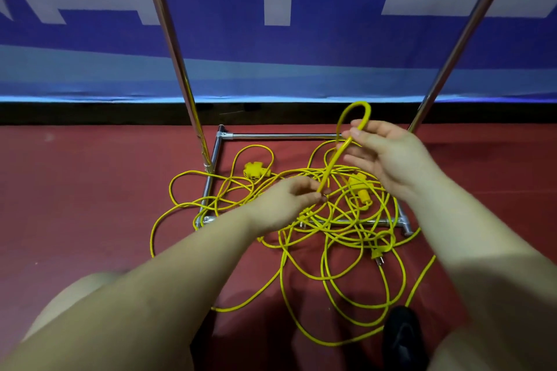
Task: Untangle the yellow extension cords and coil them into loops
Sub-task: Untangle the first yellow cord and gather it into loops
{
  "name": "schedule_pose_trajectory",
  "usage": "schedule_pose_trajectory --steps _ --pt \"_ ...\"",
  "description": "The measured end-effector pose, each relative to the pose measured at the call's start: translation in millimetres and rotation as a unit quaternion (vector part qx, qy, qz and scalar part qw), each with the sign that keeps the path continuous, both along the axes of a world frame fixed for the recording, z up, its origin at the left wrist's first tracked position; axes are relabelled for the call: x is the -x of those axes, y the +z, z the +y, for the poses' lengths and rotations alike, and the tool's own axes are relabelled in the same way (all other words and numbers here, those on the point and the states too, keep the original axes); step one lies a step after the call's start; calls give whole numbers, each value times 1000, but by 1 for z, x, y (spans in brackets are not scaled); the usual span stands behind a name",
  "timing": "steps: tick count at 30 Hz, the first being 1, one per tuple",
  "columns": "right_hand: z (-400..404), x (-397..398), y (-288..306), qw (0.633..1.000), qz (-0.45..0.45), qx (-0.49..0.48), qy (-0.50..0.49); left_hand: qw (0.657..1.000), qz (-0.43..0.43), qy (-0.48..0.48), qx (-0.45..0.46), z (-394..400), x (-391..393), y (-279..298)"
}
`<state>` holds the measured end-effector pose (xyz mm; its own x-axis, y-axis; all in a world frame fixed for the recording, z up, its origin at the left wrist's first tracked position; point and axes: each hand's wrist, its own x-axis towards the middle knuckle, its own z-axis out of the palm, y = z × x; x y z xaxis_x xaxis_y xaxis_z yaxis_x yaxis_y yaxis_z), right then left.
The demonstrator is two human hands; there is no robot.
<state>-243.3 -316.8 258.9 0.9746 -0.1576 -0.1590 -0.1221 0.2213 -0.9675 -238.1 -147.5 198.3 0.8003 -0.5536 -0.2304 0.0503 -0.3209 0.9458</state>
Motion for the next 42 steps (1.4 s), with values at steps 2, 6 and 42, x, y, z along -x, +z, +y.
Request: schedule_pose_trajectory --steps 2,6,42 --pt "-2 -2 0 999 6 -44 -16 1000 -11 7 27 -2 1 2" --pt "2 0 -9 998 51 -1 42 987 46 105 115 1 -6 15" --pt "5 -10 -3 935 63 -339 -87 999 -39 -11 -7 0 -5 1"
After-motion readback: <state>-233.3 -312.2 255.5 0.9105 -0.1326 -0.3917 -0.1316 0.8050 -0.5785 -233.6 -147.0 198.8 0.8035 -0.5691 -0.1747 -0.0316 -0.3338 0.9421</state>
